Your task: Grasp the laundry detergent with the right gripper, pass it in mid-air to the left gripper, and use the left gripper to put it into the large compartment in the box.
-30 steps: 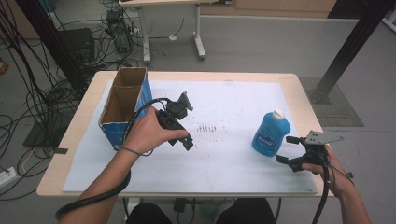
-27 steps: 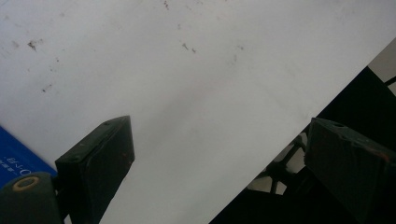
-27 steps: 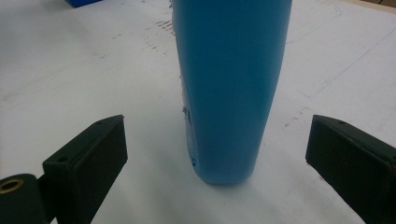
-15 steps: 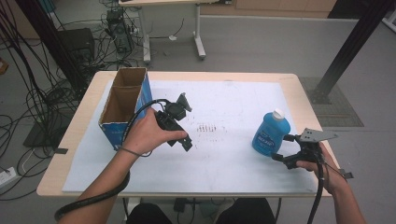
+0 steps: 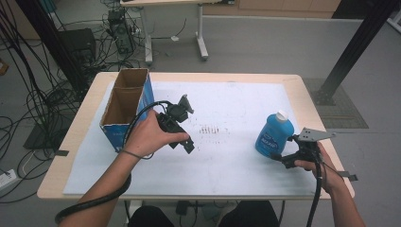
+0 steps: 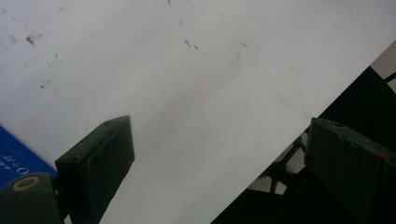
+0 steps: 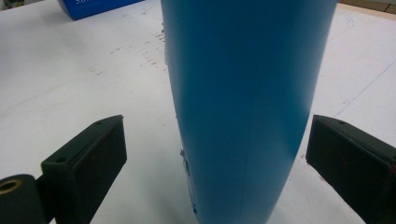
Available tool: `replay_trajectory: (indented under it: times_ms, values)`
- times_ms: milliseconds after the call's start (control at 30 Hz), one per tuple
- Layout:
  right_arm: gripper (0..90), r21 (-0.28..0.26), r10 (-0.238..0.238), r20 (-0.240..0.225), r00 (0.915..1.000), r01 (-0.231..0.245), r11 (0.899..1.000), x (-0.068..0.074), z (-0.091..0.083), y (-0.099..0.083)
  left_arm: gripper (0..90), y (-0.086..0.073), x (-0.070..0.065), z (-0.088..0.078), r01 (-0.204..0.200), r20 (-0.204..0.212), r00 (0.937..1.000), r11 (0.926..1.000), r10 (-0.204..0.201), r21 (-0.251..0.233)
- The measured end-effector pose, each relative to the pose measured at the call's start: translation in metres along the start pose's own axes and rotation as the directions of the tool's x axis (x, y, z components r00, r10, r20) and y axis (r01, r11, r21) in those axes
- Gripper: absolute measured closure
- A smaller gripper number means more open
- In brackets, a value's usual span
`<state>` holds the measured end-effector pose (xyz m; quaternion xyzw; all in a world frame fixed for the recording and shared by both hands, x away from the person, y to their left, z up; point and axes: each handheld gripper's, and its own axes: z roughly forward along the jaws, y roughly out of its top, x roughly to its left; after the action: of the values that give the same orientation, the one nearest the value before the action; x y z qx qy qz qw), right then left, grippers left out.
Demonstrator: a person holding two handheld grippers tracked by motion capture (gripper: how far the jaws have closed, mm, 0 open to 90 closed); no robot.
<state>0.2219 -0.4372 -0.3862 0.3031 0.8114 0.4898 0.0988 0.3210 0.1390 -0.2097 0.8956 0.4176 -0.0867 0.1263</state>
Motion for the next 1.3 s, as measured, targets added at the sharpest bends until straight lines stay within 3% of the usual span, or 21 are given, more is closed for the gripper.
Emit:
replay_trajectory:
  times_ms: [800, 1300]
  values:
    - [5.1, -0.030, 0.028, 0.002, 0.9996, -0.028, 0.999, -0.002, 0.016, -0.008, 8.9, 0.000, 0.006, 0.008, 0.009, 0.011, 0.9999, 1.0000, -0.009, 0.002]
    - [5.2, -0.035, 0.035, 0.005, 0.9994, -0.035, 0.999, -0.003, 0.016, -0.013, 8.7, 0.001, 0.006, 0.009, 0.004, 0.013, 0.9999, 1.0000, -0.004, 0.008]
